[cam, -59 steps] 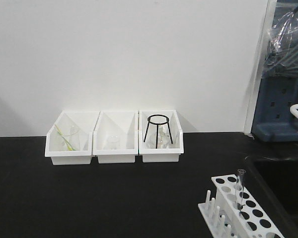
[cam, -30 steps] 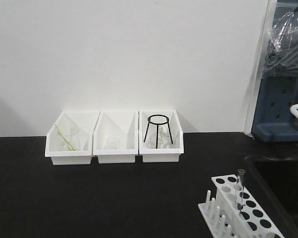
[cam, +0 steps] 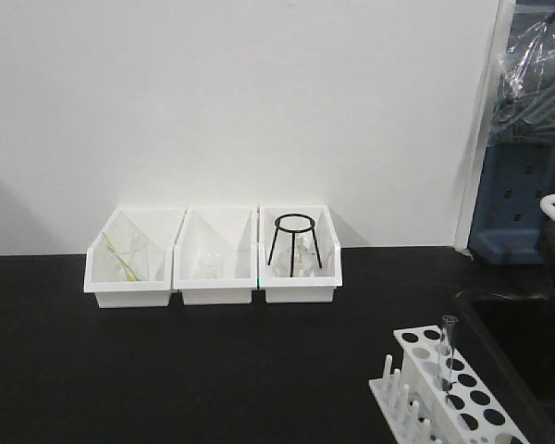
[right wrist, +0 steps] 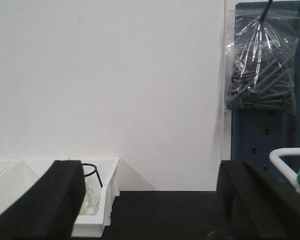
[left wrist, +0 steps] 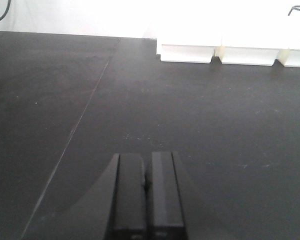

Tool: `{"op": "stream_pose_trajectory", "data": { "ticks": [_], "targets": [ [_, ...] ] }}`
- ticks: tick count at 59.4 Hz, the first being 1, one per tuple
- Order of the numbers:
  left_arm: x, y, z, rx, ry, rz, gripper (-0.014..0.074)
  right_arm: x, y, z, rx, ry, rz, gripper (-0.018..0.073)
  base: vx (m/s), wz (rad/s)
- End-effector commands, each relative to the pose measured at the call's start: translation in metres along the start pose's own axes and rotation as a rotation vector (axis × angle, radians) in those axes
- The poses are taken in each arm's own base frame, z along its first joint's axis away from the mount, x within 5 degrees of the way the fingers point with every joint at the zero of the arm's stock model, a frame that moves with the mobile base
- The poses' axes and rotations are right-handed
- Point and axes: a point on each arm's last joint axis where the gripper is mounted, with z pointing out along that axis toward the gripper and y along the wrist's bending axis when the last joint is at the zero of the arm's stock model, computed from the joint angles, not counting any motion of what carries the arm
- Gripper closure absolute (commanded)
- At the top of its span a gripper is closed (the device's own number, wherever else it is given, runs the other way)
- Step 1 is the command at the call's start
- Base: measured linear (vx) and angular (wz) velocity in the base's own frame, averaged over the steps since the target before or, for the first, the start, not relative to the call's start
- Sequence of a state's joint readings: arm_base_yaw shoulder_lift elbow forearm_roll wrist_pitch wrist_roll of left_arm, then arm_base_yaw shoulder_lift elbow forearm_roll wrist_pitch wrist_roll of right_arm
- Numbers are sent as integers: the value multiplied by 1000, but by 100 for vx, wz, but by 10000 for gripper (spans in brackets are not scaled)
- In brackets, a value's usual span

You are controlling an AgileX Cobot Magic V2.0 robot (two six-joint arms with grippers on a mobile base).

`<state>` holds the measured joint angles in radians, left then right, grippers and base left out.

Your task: Flip and reinsert test tube from rack

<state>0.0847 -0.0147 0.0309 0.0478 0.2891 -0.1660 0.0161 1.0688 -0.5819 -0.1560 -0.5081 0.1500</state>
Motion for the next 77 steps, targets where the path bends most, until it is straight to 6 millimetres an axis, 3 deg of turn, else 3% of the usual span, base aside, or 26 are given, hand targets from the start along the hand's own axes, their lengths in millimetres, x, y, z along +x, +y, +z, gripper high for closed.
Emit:
{"op": "stream_pose_trajectory", "data": {
  "ticks": [1, 12, 20, 29, 43, 53, 60, 72, 77],
  "targets": [
    [-8, -2, -1, 23, -96, -3, 603, 17, 6, 13, -82, -61, -55, -30, 0, 0],
    [-8, -2, -1, 23, -96, -3, 603, 85, 8, 37, -145, 47, -25, -3, 0, 0],
    [-8, -2, -1, 23, -96, -3, 603, 115, 9, 49, -164, 36, 3, -3, 0, 0],
    [-8, -2, -1, 23, -96, -3, 603, 136, 8, 68, -171, 62, 15, -3, 0, 0],
    [-8, -2, -1, 23, -96, -3, 603, 146, 5, 98, -175, 78, 10, 20, 0, 0],
    [-8, -2, -1, 23, -96, -3, 603, 152, 8, 110, -219, 79, -4, 90, 0, 0],
    [-8, -2, -1, 23, -96, -3, 603, 152, 9, 112, -225, 86, 38, 225, 0, 0],
    [-8, -2, -1, 23, -96, -3, 603, 152, 10, 112, -240, 89, 44, 561, 0, 0],
    [-8, -2, -1, 23, -96, -3, 603, 148, 11, 111, -247, 85, 41, 574, 0, 0]
  ]
}}
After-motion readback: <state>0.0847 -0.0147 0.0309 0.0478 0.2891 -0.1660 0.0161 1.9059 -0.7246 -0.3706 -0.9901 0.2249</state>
